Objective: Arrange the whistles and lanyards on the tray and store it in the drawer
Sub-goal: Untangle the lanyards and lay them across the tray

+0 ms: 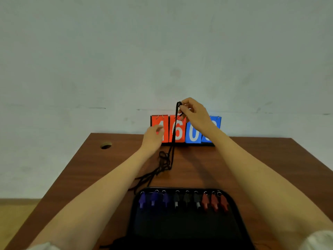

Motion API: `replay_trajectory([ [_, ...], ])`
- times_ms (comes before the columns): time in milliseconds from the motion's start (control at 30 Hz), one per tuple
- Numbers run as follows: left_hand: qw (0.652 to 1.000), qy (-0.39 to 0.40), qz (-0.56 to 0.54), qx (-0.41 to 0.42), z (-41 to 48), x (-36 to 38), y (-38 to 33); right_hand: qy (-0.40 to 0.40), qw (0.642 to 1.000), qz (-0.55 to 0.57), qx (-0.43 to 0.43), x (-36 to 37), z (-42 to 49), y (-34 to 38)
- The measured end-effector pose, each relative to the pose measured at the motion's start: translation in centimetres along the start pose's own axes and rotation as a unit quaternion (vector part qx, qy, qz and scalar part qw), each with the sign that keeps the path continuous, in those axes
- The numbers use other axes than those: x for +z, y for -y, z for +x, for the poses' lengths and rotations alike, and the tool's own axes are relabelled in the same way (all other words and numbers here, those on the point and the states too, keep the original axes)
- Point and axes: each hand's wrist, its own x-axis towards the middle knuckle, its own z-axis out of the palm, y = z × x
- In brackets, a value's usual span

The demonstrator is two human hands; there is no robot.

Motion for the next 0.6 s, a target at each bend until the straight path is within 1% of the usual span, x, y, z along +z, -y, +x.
replay_trajectory([
  [67, 0.996, 0.0, -0.073, 0.048, -0.7, -0.7, -3.4, -0.009, 0.999, -0.015, -0.028, -0.9, -0.2, 1.8],
  [133, 0.991, 0.033, -0.1, 0.083, -1.5, -1.2, -5.6, -0.016, 0.999, -0.018, -0.047, -1.9, -0.3, 3.3],
  [233, 0.994, 0.05, -0.013, 0.099, -1.4, -1.9, -6.0, -0.061, 0.997, -0.013, -0.053, -3.3, -0.3, 5.3],
  [300, 0.994, 0.067, 0.054, 0.072, -1.2, -2.5, -5.0, -0.116, 0.991, -0.038, -0.045, -4.3, -0.2, 6.0],
  [333, 0.993, 0.074, 0.078, 0.053, -1.3, -2.8, -4.4, -0.139, 0.985, -0.094, -0.039, -4.9, -0.1, 5.9],
  [367, 0.993, 0.073, 0.091, 0.036, -1.4, -3.1, -3.8, -0.141, 0.972, -0.186, -0.022, -5.5, 0.0, 5.7],
  [400, 0.994, 0.064, 0.088, 0.024, -1.7, -3.5, -3.4, -0.116, 0.951, -0.286, 0.006, -5.9, -0.2, 5.4],
  [433, 0.997, 0.047, 0.064, 0.016, -1.9, -3.8, -3.3, -0.07, 0.928, -0.366, 0.033, -6.1, -0.5, 5.1],
  [467, 0.999, 0.027, 0.029, 0.017, -2.0, -4.1, -3.5, -0.015, 0.913, -0.406, 0.047, -6.0, -1.0, 4.7],
  [500, 1.0, 0.009, -0.001, 0.029, -2.2, -4.4, -4.0, 0.04, 0.911, -0.408, 0.044, -5.6, -1.6, 4.5],
  [533, 0.998, -0.003, -0.014, 0.054, -2.3, -4.5, -4.7, 0.09, 0.919, -0.383, 0.028, -4.9, -2.2, 4.4],
  [600, 0.994, 0.0, 0.0, 0.111, -2.3, -4.7, -6.6, 0.172, 0.934, -0.314, 0.0, -3.5, -3.0, 4.5],
])
